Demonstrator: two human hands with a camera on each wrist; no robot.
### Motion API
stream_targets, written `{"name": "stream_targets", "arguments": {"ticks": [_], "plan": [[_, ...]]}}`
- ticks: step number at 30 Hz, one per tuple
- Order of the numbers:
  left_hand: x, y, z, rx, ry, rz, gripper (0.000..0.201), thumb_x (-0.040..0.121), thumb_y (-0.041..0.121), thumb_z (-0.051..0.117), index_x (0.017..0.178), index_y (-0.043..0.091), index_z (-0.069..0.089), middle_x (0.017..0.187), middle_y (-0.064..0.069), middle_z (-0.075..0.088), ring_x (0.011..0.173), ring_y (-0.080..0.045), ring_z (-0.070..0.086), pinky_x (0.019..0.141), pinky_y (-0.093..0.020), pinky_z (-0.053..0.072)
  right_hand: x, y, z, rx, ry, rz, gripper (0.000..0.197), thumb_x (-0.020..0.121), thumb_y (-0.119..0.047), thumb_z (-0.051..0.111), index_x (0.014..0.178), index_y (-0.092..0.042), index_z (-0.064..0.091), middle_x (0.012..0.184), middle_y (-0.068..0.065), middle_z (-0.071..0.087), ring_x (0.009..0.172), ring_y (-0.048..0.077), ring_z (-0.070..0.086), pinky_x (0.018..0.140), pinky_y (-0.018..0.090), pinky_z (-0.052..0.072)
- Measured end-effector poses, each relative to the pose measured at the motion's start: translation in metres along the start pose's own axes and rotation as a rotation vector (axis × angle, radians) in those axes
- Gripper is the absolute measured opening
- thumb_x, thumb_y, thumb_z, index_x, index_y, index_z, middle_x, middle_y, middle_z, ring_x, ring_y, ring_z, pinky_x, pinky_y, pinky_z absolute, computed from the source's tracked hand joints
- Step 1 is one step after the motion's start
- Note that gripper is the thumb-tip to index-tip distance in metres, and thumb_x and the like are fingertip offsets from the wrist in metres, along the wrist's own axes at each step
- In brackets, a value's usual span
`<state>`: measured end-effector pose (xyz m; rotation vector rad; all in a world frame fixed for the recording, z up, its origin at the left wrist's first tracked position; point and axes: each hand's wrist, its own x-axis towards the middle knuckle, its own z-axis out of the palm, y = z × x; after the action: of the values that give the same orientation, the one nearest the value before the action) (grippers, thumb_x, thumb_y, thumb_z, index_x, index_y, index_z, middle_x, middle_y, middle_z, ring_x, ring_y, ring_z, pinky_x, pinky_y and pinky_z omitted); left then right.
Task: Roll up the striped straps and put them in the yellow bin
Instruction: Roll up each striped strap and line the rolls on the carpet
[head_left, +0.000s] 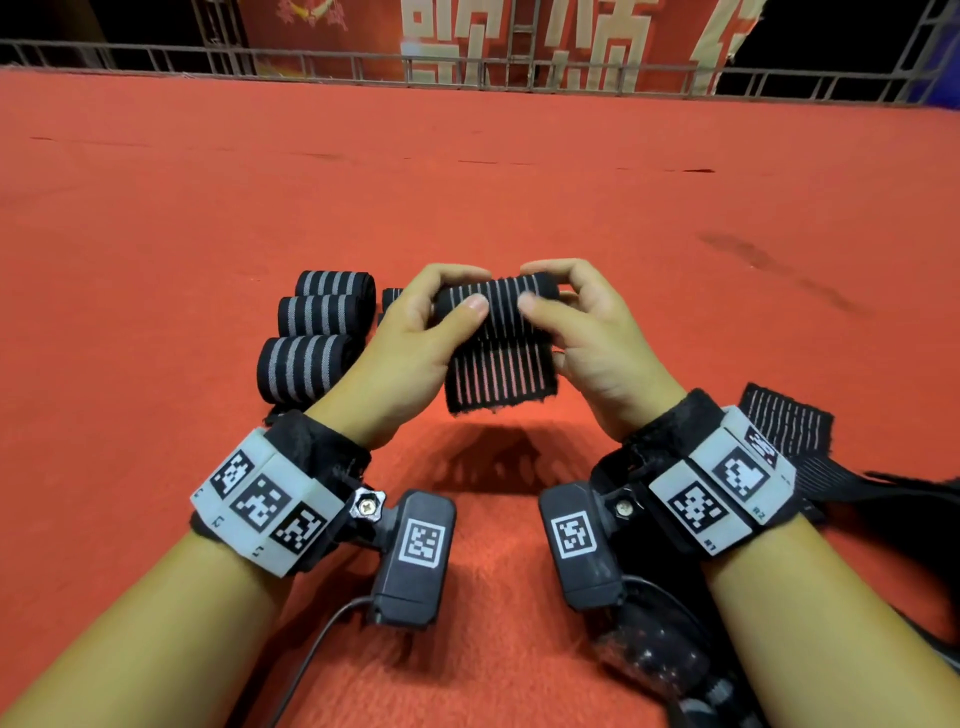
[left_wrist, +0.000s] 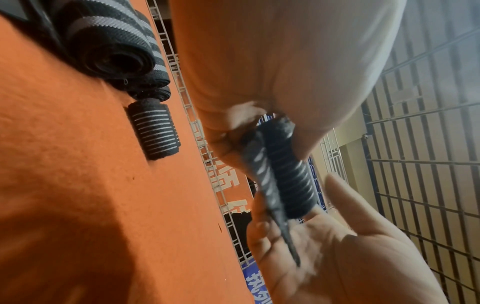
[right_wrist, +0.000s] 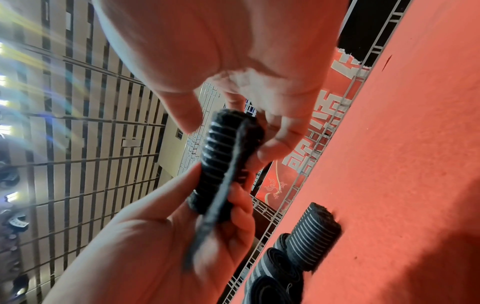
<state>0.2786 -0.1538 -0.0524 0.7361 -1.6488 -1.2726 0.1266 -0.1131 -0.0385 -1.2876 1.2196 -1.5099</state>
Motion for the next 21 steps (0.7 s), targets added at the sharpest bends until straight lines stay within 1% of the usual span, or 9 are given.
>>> {"name": "stream_targets", "arguments": {"ticks": [2, 3, 7, 9, 11, 13, 16, 19, 21], "plan": [[-0.0009, 0.0, 0.0003, 0.013, -0.012, 0.034, 0.03, 0.088, 0.028, 0.06, 0.118, 0.024, 0.06, 0.106, -0.005, 0.063, 0.096, -0.014, 0.062, 0.082, -0.031, 0.055, 0.0, 0.0018, 0.0009, -0.003, 0.015, 0.019, 0.007, 0.096, -0.02, 0.057, 0.1, -0.015, 0.056, 0.089, -0.001, 0.057, 0.08, 0.012, 0.056, 0.07, 0.027, 0.048], [-0.001, -0.0002, 0.0007, 0.01, -0.014, 0.032, 0.031, 0.087, 0.028, 0.061, 0.118, 0.025, 0.06, 0.105, -0.005, 0.063, 0.095, -0.014, 0.062, 0.08, -0.03, 0.055, 0.0, 0.0026, 0.0005, -0.014, 0.024, 0.018, 0.006, 0.096, -0.019, 0.056, 0.1, -0.014, 0.056, 0.087, -0.001, 0.056, 0.078, 0.012, 0.055, 0.068, 0.028, 0.048], [0.0016, -0.0012, 0.0015, -0.022, 0.019, -0.056, 0.028, 0.088, 0.039, 0.059, 0.114, 0.029, 0.062, 0.105, -0.006, 0.061, 0.09, -0.015, 0.064, 0.078, -0.037, 0.056, 0.0006, 0.0016, -0.0014, -0.017, 0.051, -0.007, 0.011, 0.094, -0.011, 0.058, 0.105, -0.013, 0.055, 0.087, 0.001, 0.054, 0.074, 0.013, 0.055, 0.062, 0.029, 0.05], [0.0019, -0.0013, 0.0002, -0.005, 0.036, -0.033, 0.019, 0.094, 0.027, 0.059, 0.113, 0.027, 0.061, 0.1, -0.006, 0.06, 0.082, -0.014, 0.062, 0.068, -0.03, 0.053, 0.0001, 0.0002, -0.0006, 0.044, 0.038, 0.05, 0.013, 0.096, -0.021, 0.057, 0.104, -0.014, 0.052, 0.092, 0.001, 0.054, 0.077, 0.015, 0.058, 0.061, 0.033, 0.053], [0.0013, -0.0017, -0.0006, 0.017, 0.034, -0.003, 0.02, 0.096, 0.016, 0.06, 0.113, 0.026, 0.059, 0.098, -0.007, 0.059, 0.079, -0.014, 0.06, 0.063, -0.024, 0.051, -0.0006, 0.0, -0.0001, 0.08, 0.002, 0.134, 0.017, 0.098, -0.029, 0.053, 0.099, -0.013, 0.049, 0.093, 0.004, 0.053, 0.071, 0.016, 0.062, 0.053, 0.034, 0.053], [0.0013, -0.003, 0.0, 0.011, 0.036, -0.021, 0.021, 0.096, 0.017, 0.06, 0.115, 0.026, 0.058, 0.101, -0.006, 0.059, 0.084, -0.015, 0.063, 0.065, -0.024, 0.052, -0.0008, 0.0006, -0.0008, 0.047, 0.007, 0.123, 0.012, 0.099, -0.02, 0.053, 0.102, -0.009, 0.051, 0.094, 0.006, 0.051, 0.066, 0.016, 0.062, 0.049, 0.033, 0.054], [0.0021, -0.004, 0.0014, 0.007, 0.064, -0.074, 0.022, 0.097, 0.027, 0.059, 0.119, 0.027, 0.056, 0.103, -0.003, 0.059, 0.087, -0.014, 0.066, 0.07, -0.029, 0.053, 0.001, 0.0011, -0.0035, 0.061, 0.069, 0.063, 0.013, 0.096, -0.008, 0.054, 0.109, -0.007, 0.052, 0.1, 0.007, 0.049, 0.075, 0.017, 0.062, 0.054, 0.033, 0.058], [0.0007, -0.0029, -0.0002, 0.047, 0.064, -0.014, 0.025, 0.097, 0.013, 0.058, 0.116, 0.028, 0.055, 0.098, -0.002, 0.06, 0.074, -0.006, 0.065, 0.069, -0.027, 0.052, 0.0019, 0.002, -0.004, 0.098, 0.06, 0.124, 0.017, 0.096, -0.02, 0.058, 0.108, -0.011, 0.051, 0.112, 0.016, 0.054, 0.081, 0.021, 0.065, 0.051, 0.032, 0.056], [0.0, -0.003, -0.0015, 0.072, 0.062, 0.011, 0.028, 0.095, 0.009, 0.061, 0.114, 0.03, 0.056, 0.097, -0.001, 0.06, 0.077, -0.005, 0.064, 0.071, -0.027, 0.053, 0.0017, 0.0024, -0.0053, 0.051, 0.033, 0.188, 0.019, 0.096, -0.023, 0.058, 0.108, -0.01, 0.049, 0.104, 0.018, 0.06, 0.07, 0.023, 0.068, 0.047, 0.029, 0.053]]}}
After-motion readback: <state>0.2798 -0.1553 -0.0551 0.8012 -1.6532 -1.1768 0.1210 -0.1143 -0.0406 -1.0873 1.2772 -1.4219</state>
